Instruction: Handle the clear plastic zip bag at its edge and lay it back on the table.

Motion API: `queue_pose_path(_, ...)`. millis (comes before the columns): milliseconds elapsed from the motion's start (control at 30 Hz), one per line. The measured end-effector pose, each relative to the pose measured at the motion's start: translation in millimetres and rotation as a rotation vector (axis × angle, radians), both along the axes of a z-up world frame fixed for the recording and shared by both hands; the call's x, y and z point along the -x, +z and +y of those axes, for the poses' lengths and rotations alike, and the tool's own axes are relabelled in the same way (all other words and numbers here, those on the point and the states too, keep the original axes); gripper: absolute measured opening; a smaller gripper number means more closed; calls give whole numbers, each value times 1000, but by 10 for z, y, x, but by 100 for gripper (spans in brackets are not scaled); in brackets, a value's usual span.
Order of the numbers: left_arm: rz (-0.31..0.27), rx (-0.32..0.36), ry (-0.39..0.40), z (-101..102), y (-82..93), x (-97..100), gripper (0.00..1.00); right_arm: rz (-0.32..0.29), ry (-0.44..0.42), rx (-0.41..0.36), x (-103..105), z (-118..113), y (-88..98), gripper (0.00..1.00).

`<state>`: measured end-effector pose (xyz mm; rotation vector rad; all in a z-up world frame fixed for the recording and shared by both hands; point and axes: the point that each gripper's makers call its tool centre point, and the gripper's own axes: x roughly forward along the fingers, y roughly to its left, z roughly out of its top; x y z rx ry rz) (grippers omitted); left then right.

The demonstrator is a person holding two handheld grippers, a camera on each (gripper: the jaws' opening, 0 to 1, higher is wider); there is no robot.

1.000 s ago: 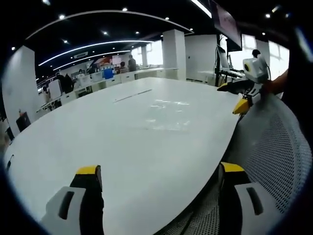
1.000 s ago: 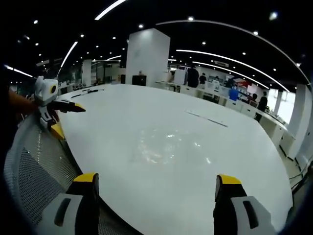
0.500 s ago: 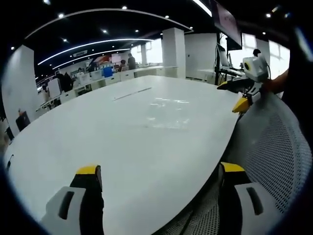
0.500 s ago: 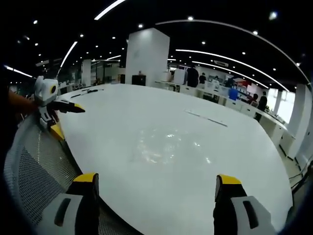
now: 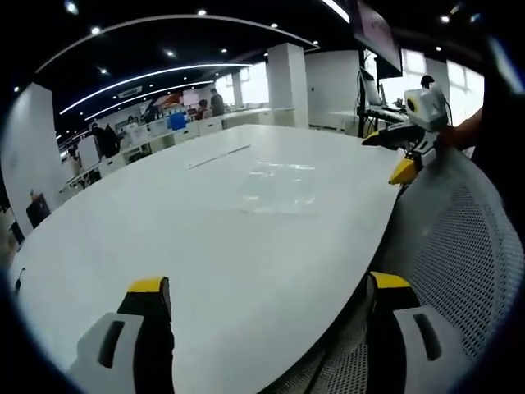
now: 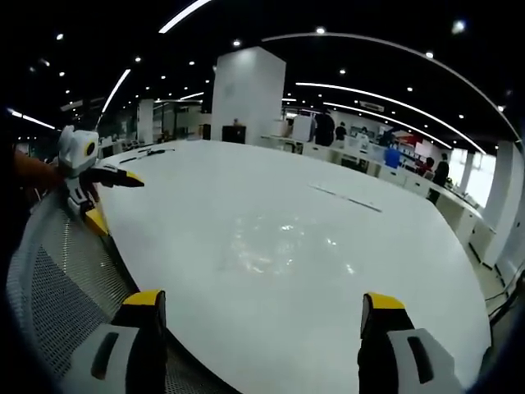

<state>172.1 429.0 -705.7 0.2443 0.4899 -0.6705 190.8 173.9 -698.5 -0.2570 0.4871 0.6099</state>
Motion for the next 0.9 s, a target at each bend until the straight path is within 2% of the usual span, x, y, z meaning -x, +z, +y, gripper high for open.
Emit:
queue_pose_path(267,-10,-17,-17,-93,120,-5,99,-4,-2,2,-1,-5,5,100)
queue_pose_path(900,-38,-11,-55,-186,335,-240,92,-11,-14,-2,-11,-20,23,99)
